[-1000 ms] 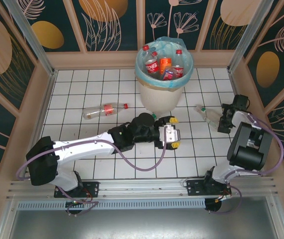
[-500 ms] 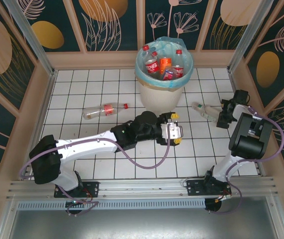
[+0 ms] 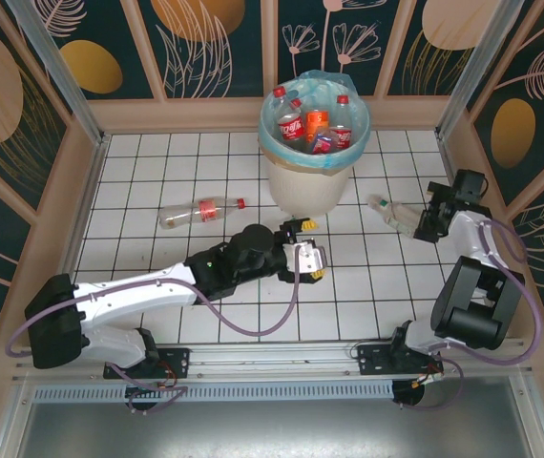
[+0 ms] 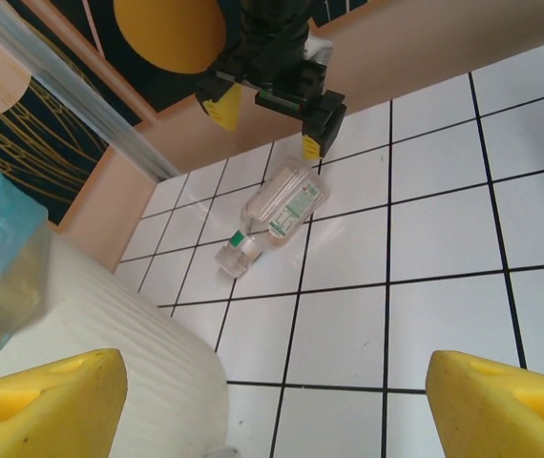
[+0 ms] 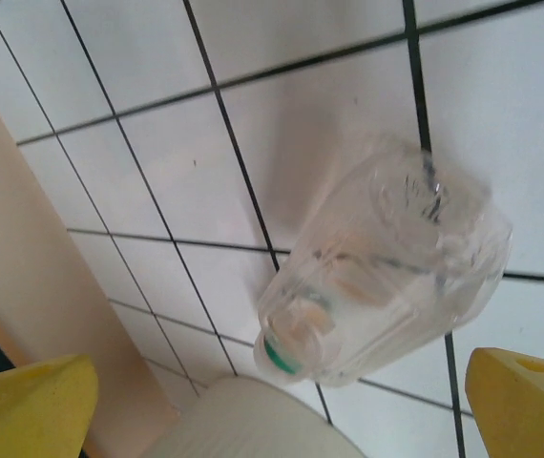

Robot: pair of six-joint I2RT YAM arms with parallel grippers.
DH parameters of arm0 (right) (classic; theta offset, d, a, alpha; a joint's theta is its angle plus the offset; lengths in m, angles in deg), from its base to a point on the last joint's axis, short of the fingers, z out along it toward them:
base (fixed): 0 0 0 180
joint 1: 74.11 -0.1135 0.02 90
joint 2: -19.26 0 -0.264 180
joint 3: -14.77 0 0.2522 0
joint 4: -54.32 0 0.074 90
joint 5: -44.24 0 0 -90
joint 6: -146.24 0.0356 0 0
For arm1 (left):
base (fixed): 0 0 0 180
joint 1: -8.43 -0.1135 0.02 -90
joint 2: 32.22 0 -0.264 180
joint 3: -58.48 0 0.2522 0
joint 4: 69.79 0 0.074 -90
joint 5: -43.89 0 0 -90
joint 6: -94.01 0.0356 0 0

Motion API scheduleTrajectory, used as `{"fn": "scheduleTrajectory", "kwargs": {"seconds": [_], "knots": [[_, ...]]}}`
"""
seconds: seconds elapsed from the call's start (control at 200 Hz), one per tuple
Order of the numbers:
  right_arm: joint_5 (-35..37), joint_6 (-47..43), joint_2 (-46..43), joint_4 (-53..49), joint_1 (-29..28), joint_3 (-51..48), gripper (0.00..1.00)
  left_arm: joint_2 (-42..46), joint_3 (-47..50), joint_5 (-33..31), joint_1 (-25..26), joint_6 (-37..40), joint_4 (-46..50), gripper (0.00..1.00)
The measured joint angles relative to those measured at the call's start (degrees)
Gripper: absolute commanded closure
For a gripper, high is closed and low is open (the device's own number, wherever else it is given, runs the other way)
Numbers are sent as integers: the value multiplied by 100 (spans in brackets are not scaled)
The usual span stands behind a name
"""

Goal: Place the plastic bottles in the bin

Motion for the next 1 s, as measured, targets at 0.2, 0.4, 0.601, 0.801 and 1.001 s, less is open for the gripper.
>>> {"fn": "scheduleTrajectory", "kwargs": {"seconds": [0.2, 0.4, 0.601, 0.801, 1.001], "knots": [[-179, 374, 264, -35, -267, 7, 1, 151, 210, -205, 0, -83, -44, 18], [-177, 531, 1010, -122, -299, 356, 1, 284, 380, -396, 0, -184, -122, 18], [-114, 538, 1672, -168, -297, 863, 1, 323, 476, -612, 0, -201, -197, 18], [-59, 501, 2188, -129, -297, 901, 14, 487, 737, -809, 0, -197, -205, 18], [48, 302, 2208, -74, -299, 901, 35, 841, 925, -1040, 0, -197, -208, 17]]}}
